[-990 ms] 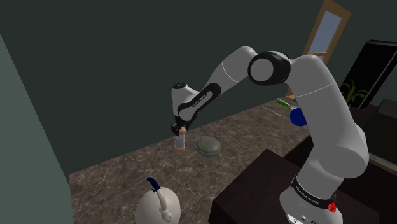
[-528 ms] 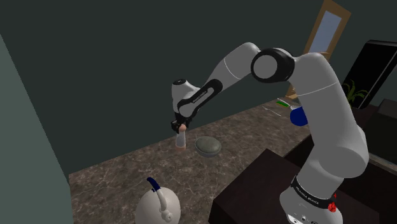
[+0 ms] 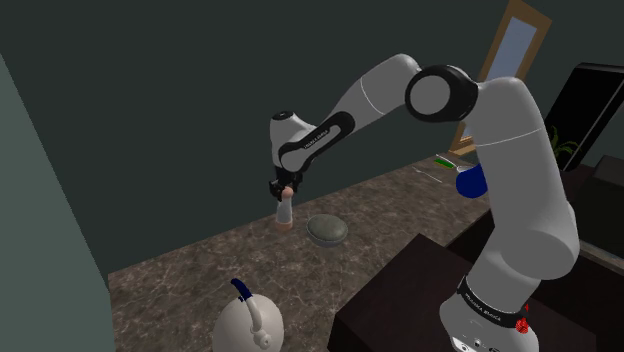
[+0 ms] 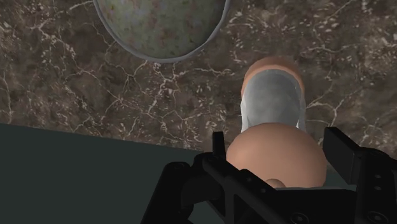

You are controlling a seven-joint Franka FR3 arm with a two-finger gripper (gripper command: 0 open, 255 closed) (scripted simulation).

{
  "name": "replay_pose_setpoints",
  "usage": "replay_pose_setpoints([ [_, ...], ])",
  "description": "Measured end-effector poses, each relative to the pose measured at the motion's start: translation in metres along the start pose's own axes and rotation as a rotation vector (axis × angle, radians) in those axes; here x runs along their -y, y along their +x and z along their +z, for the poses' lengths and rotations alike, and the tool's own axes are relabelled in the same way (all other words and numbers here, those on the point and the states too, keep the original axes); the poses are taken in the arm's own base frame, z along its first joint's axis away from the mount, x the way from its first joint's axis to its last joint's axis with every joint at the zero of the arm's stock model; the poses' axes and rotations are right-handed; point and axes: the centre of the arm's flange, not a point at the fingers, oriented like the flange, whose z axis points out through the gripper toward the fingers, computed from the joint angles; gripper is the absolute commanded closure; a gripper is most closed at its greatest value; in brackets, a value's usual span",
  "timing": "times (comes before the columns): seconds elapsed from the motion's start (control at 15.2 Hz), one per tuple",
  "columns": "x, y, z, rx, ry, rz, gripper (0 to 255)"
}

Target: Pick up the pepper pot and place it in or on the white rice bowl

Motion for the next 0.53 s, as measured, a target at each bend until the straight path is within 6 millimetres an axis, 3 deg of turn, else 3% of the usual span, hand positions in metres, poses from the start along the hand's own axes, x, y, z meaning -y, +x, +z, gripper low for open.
replay_pose_setpoints([
  [0.53, -0.008, 0.005, -0.041, 0.0, 0.0, 0.0, 255],
])
